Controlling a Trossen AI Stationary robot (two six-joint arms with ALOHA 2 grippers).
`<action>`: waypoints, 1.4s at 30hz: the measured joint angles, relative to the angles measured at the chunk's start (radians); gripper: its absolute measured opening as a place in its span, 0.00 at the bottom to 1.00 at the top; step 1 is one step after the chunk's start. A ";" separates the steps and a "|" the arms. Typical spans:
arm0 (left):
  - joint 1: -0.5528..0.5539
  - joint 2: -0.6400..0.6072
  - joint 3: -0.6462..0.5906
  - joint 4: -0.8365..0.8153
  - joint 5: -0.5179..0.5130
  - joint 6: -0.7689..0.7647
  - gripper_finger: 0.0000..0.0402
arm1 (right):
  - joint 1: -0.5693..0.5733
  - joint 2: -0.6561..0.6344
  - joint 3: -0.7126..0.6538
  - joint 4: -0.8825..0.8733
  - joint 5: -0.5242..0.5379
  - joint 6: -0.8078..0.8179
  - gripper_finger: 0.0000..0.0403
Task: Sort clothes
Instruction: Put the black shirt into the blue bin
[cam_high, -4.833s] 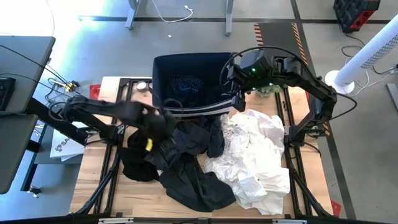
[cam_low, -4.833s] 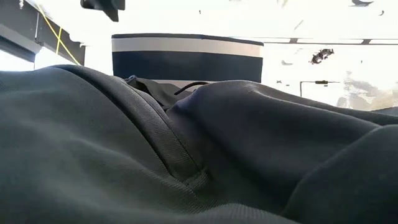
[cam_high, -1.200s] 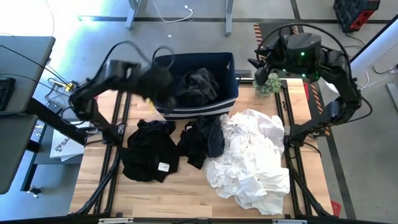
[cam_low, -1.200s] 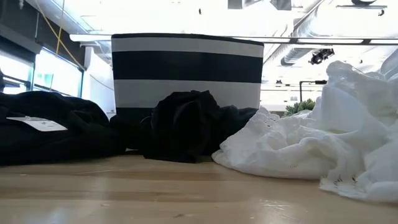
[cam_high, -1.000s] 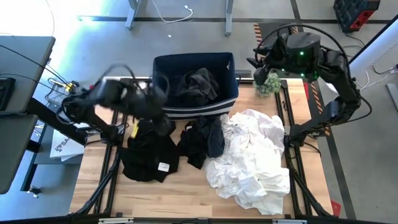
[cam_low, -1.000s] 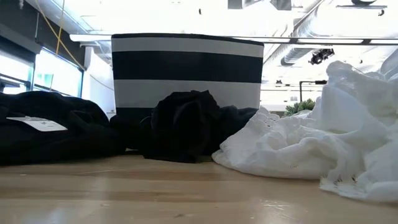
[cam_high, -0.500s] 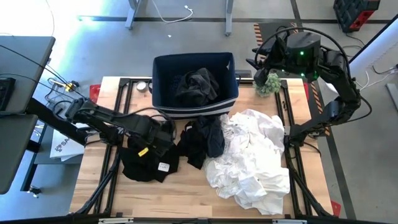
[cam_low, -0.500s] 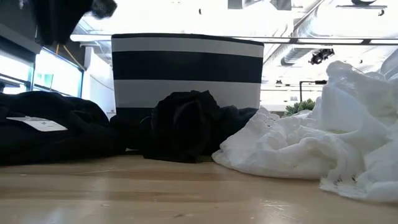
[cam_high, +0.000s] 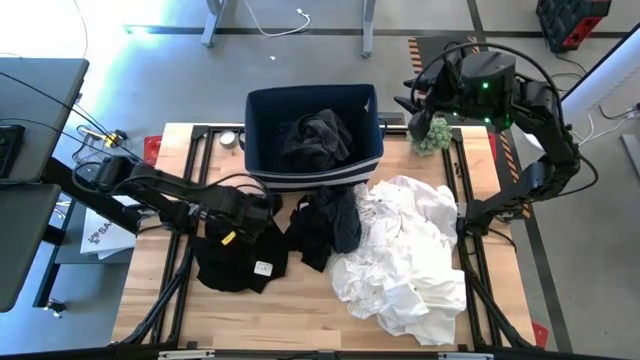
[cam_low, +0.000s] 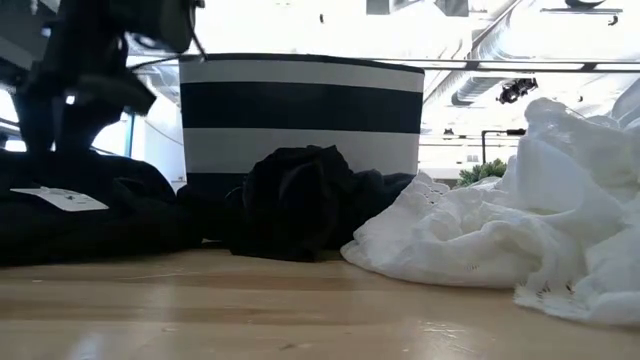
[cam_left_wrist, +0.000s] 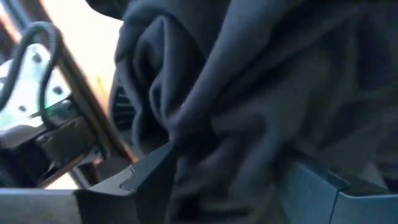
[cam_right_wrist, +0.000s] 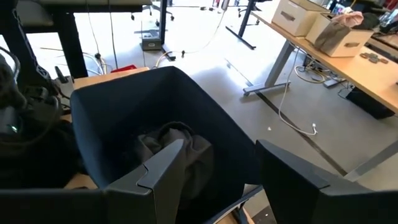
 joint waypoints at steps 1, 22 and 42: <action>0.002 0.001 -0.020 0.017 0.002 0.011 0.58 | 0.000 0.000 0.000 0.000 0.000 0.005 0.48; -0.047 -0.230 0.397 -0.185 0.045 0.145 0.01 | 0.000 0.000 0.000 0.324 0.007 -0.052 0.48; 0.118 -0.193 1.102 1.101 -0.141 1.310 0.00 | -0.058 0.001 0.000 0.512 0.018 -0.060 0.48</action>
